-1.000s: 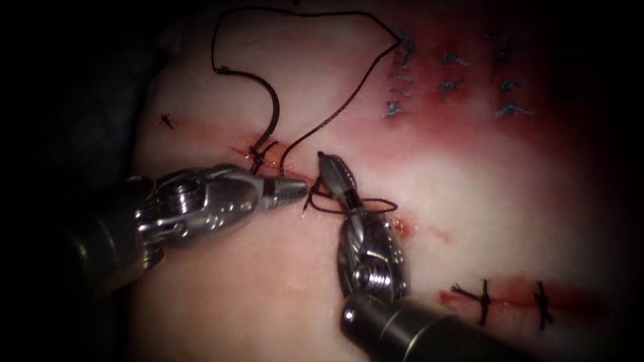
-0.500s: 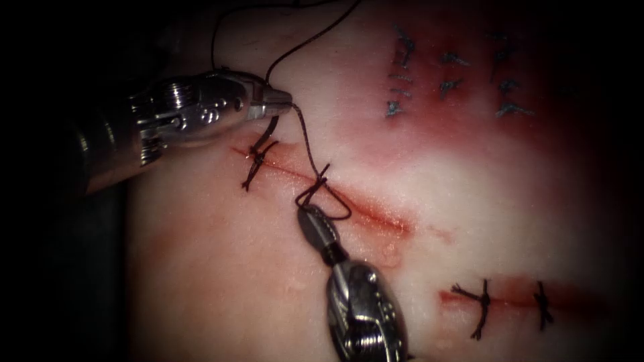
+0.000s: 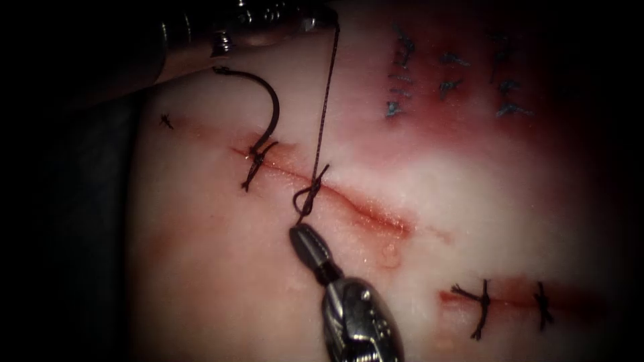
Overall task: Wound Closure
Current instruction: Move the right tool down and the left tool up to tie the knot.
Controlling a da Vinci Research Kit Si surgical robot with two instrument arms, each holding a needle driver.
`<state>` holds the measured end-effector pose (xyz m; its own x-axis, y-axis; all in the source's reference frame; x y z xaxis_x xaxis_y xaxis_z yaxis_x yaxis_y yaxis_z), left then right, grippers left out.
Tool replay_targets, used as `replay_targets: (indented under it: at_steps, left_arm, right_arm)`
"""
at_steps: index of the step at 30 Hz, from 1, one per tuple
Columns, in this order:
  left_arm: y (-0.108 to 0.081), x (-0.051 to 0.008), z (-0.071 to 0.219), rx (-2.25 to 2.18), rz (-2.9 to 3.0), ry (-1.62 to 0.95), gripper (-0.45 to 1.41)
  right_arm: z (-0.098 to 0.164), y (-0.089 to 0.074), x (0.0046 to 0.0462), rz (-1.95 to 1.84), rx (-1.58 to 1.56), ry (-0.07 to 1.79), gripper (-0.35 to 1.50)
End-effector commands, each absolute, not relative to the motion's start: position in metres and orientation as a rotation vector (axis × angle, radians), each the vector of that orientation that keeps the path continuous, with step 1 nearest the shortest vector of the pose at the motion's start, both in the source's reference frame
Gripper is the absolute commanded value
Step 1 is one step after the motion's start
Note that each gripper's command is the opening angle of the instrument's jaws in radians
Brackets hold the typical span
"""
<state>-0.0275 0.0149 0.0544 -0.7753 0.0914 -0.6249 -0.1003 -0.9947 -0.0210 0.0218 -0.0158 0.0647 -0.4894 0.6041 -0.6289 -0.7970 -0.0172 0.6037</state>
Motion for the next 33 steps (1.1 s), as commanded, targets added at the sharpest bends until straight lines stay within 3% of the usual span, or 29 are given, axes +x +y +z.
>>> replay_targets:
  at_steps: [1, 33]
  left_arm:
    - [0.0162, -0.0282, 0.0548, -1.011, 2.866, 0.038, -0.35]
    - [0.0238, -0.0328, 0.0609, -1.029, 2.778, 0.337, -0.35]
  right_arm:
    - [0.0653, -0.0157, 0.0223, 1.710, -0.234, 1.202, -0.35]
    - [0.0681, -0.0210, 0.0239, 1.658, -0.150, 1.087, -0.35]
